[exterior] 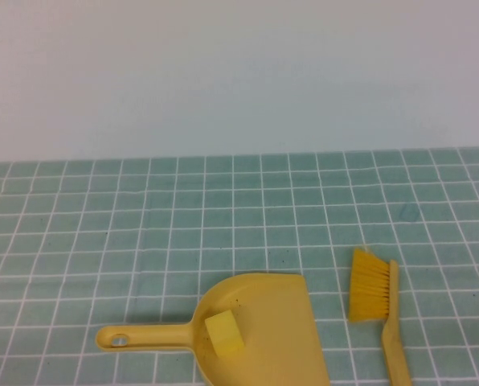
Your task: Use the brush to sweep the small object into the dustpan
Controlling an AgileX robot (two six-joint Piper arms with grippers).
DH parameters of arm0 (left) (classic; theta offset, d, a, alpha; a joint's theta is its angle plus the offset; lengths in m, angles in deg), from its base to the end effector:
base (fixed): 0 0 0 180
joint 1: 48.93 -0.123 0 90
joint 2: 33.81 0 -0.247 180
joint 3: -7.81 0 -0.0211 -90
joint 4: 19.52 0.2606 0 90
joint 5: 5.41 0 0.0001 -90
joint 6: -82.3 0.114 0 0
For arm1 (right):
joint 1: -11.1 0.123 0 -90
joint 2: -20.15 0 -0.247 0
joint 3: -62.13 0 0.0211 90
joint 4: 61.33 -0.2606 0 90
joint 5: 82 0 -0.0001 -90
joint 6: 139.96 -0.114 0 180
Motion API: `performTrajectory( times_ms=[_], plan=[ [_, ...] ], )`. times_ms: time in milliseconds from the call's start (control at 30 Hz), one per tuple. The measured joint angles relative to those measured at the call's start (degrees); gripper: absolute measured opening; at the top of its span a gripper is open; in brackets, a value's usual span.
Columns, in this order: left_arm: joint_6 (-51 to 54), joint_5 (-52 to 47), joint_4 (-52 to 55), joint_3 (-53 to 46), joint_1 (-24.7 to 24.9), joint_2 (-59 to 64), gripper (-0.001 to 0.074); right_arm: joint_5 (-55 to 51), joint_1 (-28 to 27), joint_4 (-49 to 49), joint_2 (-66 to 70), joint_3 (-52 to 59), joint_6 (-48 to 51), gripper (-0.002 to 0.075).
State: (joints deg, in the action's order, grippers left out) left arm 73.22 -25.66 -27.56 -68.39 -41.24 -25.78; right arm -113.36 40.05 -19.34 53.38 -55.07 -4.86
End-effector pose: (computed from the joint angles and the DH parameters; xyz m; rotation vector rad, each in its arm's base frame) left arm 0.1210 -0.0219 0.1765 -0.1085 1.8303 -0.3435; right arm 0.1478 0.0363 0.1978 -0.1772 2.0575 0.0157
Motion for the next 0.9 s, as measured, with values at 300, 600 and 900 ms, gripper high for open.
performTrajectory(
  times_ms=[300, 600, 900],
  plan=[
    [0.0, 0.0, 0.0, 0.0, 0.0, 0.0, 0.0, 0.0, 0.0, 0.09, 0.0, 0.0, -0.13, -0.0001],
    [0.0, 0.0, 0.0, 0.0, 0.0, 0.0, 0.0, 0.0, -0.24, 0.09, -0.27, 0.0, -0.13, -0.0001],
    [0.0, 0.0, 0.0, 0.0, 0.0, 0.0, 0.0, 1.13, -18.14, 0.09, -6.75, 0.0, -0.35, -0.0001]
  ],
)
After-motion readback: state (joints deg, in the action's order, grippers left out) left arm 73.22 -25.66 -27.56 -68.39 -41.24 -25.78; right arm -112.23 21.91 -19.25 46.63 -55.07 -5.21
